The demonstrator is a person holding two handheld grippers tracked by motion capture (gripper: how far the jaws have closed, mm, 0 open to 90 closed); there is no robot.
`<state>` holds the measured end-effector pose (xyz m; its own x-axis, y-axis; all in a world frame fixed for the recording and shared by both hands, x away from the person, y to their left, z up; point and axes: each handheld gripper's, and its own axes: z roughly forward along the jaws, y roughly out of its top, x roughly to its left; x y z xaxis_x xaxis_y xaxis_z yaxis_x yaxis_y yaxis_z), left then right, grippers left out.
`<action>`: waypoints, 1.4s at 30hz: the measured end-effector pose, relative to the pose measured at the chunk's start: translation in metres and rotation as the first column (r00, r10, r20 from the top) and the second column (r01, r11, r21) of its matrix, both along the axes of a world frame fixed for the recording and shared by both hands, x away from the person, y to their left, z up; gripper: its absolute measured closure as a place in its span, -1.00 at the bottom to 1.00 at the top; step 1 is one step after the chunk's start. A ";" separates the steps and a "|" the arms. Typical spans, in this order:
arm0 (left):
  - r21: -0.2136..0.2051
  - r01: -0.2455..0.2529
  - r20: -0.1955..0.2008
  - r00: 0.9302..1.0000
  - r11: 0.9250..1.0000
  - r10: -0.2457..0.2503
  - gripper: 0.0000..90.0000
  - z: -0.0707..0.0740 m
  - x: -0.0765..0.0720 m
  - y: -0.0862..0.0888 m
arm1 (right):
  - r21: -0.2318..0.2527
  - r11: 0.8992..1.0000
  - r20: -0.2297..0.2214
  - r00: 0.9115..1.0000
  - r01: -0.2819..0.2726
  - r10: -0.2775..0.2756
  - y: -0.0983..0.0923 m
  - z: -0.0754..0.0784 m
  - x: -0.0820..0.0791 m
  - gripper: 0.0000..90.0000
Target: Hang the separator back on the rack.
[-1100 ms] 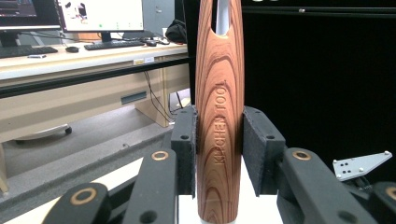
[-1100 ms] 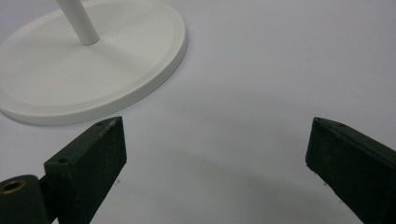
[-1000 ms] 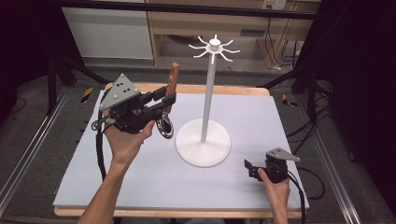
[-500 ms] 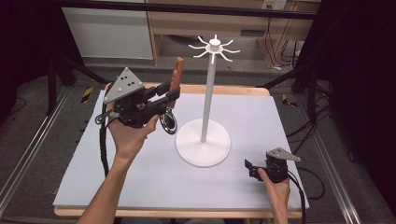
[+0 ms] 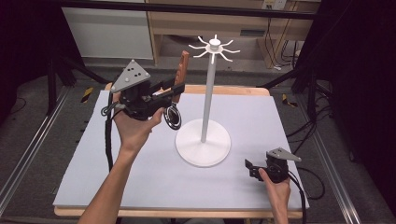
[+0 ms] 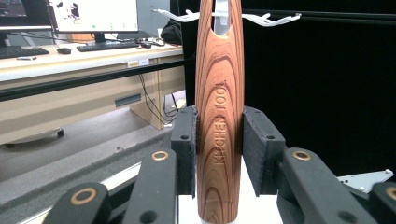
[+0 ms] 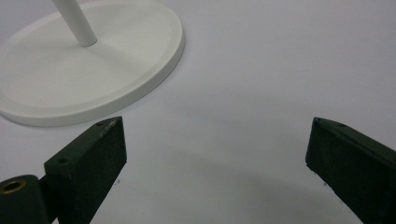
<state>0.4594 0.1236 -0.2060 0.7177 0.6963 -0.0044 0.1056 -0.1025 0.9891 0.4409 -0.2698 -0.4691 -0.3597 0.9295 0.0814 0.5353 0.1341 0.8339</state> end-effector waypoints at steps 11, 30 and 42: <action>0.012 0.004 -0.013 1.000 1.000 -0.004 0.50 0.001 0.007 -0.009 | 0.006 1.000 0.000 1.000 0.004 -0.004 -0.001 0.000 0.000 -0.87; 0.024 0.016 -0.014 1.000 1.000 -0.015 0.50 0.003 0.013 -0.016 | 0.005 1.000 -0.001 1.000 0.004 -0.004 -0.002 -0.001 0.000 -0.87; 0.040 0.014 -0.028 1.000 0.999 -0.013 0.50 -0.001 0.020 -0.025 | 0.004 1.000 0.004 1.000 0.009 -0.009 -0.003 -0.001 0.000 -0.87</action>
